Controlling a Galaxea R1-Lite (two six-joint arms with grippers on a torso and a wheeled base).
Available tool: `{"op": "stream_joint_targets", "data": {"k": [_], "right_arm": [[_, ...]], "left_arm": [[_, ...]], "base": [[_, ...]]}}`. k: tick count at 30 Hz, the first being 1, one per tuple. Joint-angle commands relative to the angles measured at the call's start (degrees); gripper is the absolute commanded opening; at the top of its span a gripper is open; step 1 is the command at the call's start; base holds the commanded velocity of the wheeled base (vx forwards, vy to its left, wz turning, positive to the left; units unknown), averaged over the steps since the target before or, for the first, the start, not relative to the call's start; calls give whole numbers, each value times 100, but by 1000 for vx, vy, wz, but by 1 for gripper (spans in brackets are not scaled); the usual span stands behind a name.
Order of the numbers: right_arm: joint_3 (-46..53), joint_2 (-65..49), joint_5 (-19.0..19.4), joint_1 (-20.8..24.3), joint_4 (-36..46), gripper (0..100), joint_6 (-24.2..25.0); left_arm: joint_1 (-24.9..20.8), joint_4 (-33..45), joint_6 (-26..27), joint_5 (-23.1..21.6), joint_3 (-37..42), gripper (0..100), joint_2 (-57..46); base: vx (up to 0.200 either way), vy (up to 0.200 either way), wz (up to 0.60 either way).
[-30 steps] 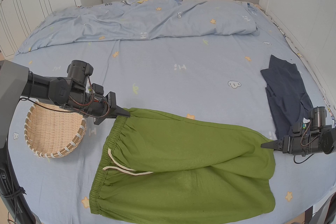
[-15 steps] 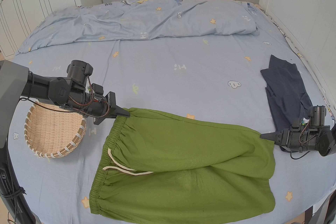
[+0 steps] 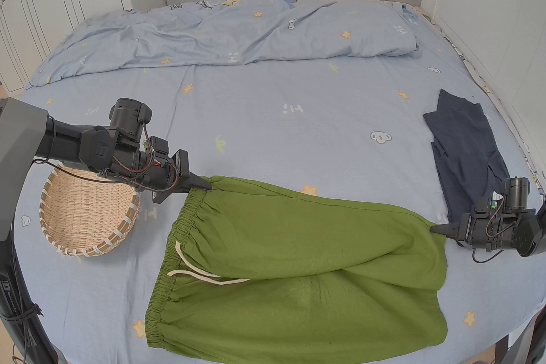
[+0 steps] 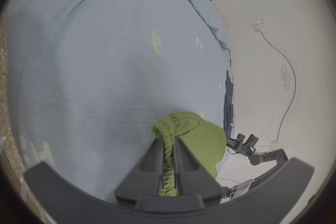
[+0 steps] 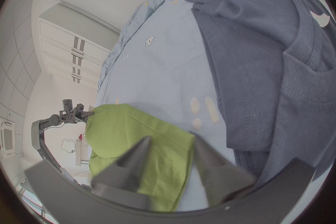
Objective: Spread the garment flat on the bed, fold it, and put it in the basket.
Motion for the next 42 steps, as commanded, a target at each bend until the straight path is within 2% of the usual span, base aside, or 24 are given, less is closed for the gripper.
{"op": "stream_joint_targets", "data": {"k": [1,12,20,22,24,26,30,31,42], "right_arm": [[19,-30,46,-78,-18,0,-5],[37,-285,143,-86,-9,0,-14],[-403,-1181,64,406,158,0,197],[-956,-1498,46,643,668,0,302],[-1194,-1550,38,696,940,0,302],[-1870,-1568,11,749,1599,0,294],[-2160,-1524,-24,757,1793,0,294],[-2626,-1410,-33,828,1995,0,285],[-4472,-443,-68,837,3076,0,56]], "left_arm": [[0,2,-3,-3,0,0,8],[44,11,-3,-3,0,0,-62],[132,-7,6,-3,27,0,-326],[193,-33,6,-3,35,0,-449],[220,-42,6,-3,35,0,-467],[343,-174,6,6,35,0,-484],[404,-279,6,41,62,0,-484],[510,-587,-3,138,114,0,-458],[668,-1255,-47,138,194,0,-396]], "base": [[0,0,0],[0,0,0],[0,0,0],[0,0,0],[0,0,0],[0,0,0],[0,0,0],[0,0,0],[0,0,0]]}}
